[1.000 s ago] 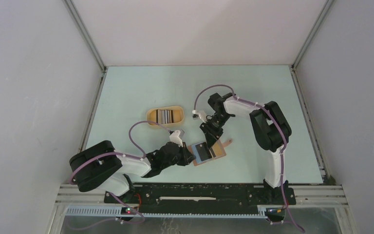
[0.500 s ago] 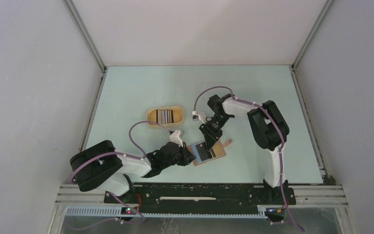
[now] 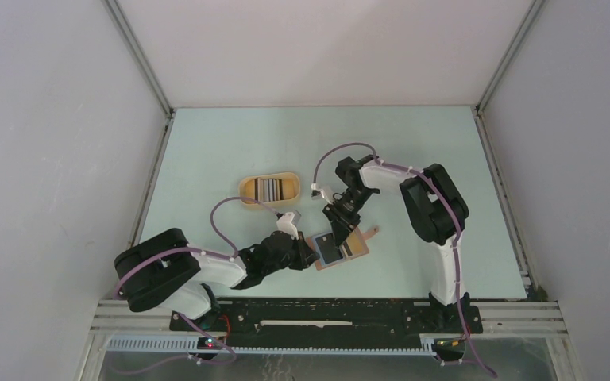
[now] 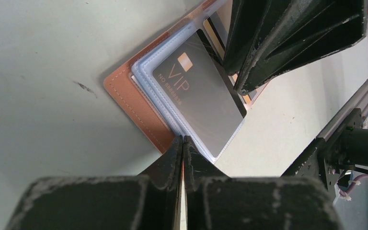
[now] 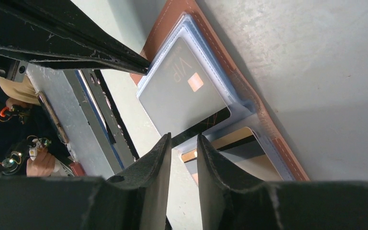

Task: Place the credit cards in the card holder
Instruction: Insert the credit card into the card holder.

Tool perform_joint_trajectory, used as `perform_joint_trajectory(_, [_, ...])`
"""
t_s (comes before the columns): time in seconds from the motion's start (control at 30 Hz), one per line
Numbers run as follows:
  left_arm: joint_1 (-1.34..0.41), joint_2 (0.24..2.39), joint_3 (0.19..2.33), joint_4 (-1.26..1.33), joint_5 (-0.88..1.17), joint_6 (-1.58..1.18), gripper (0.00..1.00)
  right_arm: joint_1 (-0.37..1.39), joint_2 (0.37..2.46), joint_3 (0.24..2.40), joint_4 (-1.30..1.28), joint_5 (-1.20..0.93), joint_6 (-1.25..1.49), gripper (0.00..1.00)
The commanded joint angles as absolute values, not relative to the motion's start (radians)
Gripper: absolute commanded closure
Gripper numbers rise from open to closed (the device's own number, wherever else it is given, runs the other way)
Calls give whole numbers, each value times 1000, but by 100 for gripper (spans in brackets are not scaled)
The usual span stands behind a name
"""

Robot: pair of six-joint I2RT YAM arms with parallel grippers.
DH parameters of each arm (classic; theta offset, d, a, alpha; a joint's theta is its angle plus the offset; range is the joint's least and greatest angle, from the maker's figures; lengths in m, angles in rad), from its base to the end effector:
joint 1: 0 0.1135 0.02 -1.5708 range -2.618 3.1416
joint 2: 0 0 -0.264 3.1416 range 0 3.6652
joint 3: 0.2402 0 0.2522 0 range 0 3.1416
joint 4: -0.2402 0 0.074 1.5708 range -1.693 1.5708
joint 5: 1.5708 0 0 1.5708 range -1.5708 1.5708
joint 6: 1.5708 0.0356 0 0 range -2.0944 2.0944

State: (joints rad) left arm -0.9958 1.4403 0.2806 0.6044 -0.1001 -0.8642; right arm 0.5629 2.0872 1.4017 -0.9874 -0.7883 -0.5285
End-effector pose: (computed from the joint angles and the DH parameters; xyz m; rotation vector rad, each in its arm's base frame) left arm 0.1289 -0.1924 0.1170 0.0868 2.2871 -0.9519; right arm 0.2976 0.2177 0.1359 1.4033 -2.4259 -1.1627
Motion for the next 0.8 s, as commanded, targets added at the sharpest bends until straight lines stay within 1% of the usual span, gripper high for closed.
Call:
perform_joint_trajectory(0.0, [-1002, 1456, 324, 613, -91, -845, 95, 581, 2102, 1442, -1012, -822, -523, 68])
perform_joint_trajectory(0.1, [-1002, 1457, 322, 616, -92, -845, 95, 583, 2105, 1446, -1018, -825, -524, 71])
perform_joint_trajectory(0.33, [-1002, 1455, 317, 625, -90, -845, 95, 582, 2109, 1450, -1022, -831, -523, 72])
perform_joint_trajectory(0.47, [-1002, 1424, 292, 646, -106, -850, 94, 573, 2090, 1449, -1014, -792, -525, 72])
perform_joint_trajectory(0.77, [-1002, 1340, 246, 653, -134, -851, 89, 553, 2019, 1431, -991, -756, -535, 72])
